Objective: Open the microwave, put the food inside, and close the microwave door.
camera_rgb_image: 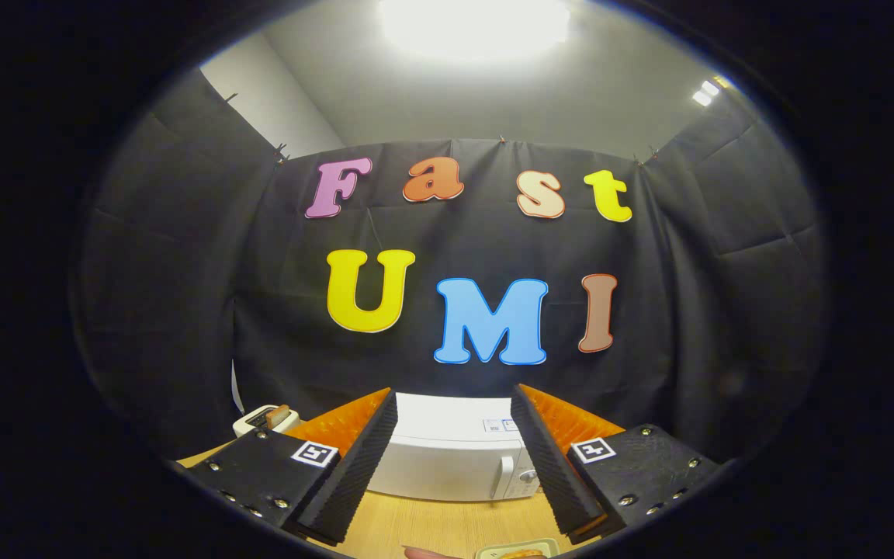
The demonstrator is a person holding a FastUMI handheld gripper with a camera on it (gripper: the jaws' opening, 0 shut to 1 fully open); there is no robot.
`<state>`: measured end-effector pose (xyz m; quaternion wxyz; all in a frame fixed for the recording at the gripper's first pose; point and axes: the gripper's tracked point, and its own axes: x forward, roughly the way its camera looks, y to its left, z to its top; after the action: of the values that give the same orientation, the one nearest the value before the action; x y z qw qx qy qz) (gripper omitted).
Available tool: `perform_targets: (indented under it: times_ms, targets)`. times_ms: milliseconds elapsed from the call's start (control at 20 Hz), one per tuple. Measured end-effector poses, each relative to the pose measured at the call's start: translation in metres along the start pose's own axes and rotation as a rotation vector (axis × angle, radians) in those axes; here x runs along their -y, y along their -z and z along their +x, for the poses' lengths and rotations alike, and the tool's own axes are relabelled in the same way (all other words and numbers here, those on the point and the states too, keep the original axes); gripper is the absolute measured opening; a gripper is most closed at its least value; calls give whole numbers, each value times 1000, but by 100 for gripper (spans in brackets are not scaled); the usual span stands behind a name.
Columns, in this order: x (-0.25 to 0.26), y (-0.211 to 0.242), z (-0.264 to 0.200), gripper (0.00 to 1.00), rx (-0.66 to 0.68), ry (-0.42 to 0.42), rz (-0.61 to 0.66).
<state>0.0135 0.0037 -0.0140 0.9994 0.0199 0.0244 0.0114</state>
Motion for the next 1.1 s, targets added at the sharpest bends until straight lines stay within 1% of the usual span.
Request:
perform_targets:
  times_ms: [250, 500, 650, 850, 950, 1100]
  targets:
    - [7, 9, 4, 94, -16, -4, 13]
    - [19, 19, 13, 94, -3, 6, 18]
    - [31, 41, 22, 94, -20, 20, 31]
    - [56, 67, 40, 94, -7, 67, 38]
    - [63, 81, 49, 94, -2, 75, 38]
    - [72, 110, 63, 94, -30, 71, 49]
